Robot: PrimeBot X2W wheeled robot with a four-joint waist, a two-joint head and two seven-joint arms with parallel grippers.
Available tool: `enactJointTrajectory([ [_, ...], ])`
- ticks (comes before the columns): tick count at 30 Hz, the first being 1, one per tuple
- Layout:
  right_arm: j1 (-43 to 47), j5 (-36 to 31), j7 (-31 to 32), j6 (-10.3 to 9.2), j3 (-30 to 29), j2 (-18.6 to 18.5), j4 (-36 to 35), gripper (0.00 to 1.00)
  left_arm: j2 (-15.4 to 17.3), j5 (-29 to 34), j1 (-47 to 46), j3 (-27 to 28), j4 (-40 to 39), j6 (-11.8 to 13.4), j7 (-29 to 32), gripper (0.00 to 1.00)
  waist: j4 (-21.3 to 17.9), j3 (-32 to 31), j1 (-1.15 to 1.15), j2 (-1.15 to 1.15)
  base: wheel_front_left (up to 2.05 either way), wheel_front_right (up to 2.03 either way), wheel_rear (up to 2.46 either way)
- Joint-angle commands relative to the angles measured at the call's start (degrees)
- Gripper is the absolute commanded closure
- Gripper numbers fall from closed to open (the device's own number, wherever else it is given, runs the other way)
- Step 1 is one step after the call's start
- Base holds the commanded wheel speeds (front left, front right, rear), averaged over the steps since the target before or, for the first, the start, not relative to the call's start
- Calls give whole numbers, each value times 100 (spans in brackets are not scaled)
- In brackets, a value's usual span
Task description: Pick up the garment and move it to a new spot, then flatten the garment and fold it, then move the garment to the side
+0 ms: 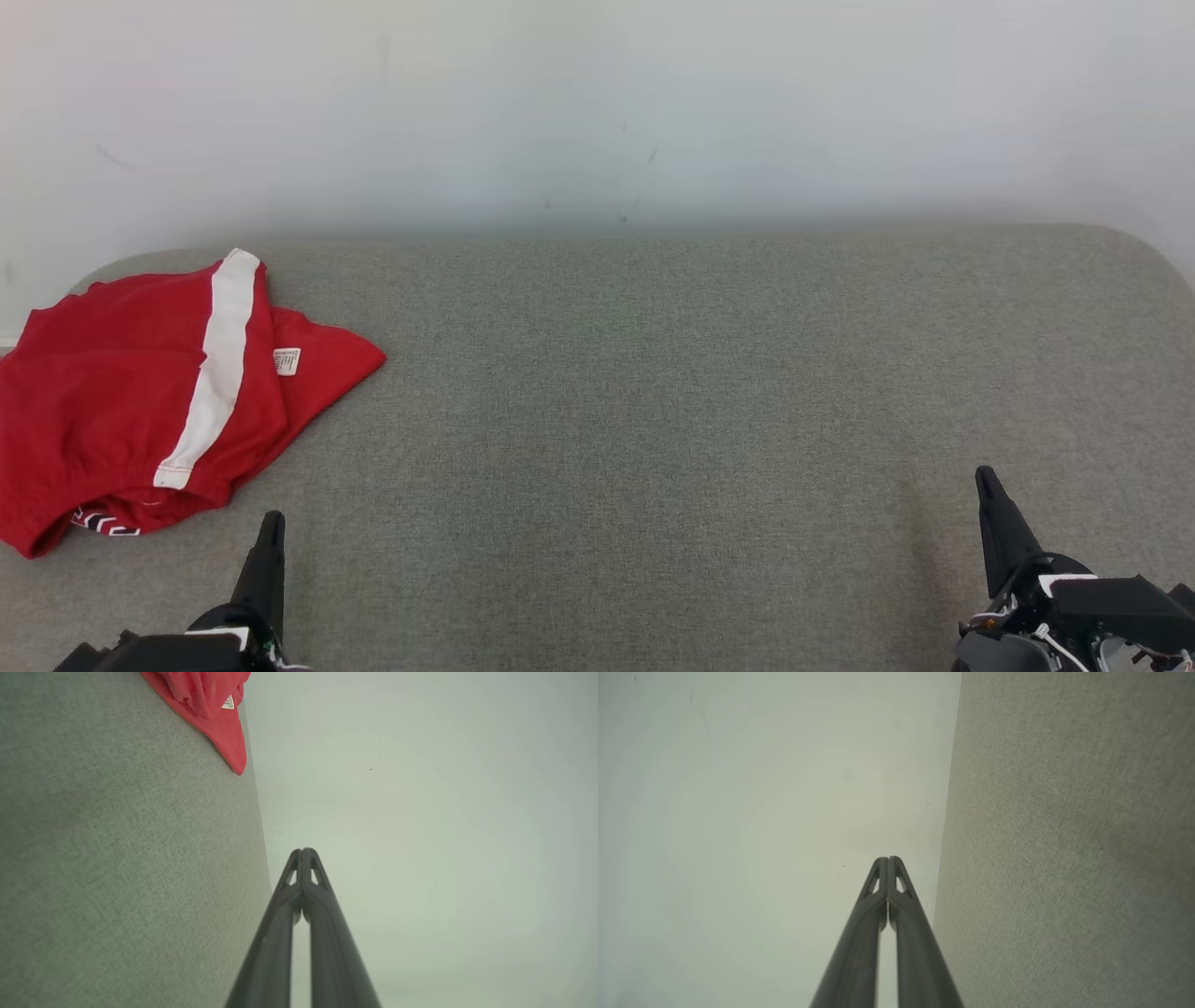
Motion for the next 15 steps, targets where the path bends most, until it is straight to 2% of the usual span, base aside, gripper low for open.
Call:
enactJointTrajectory([
  [1,-28,-32,-3,-17,0,9,-2,100,-10,-20,-46,12,1,-6,-19,100,0,0,0,0,0,0,0],
  [10,-28,-32,-3,-17,0,9,-2,100,-10,-20,-46,11,1,-6,-19,100,0,0,0,0,0,0,0],
  [11,2,0,-1,1,1,1,7,0,-1,0,2,-1,6,0,-2,0,0,0,0,0,0,0,0],
  [15,117,-2,-9,1,12,12,140,0,-18,0,104,-21,124,0,-9,0,0,1,0,0,0,0,0],
])
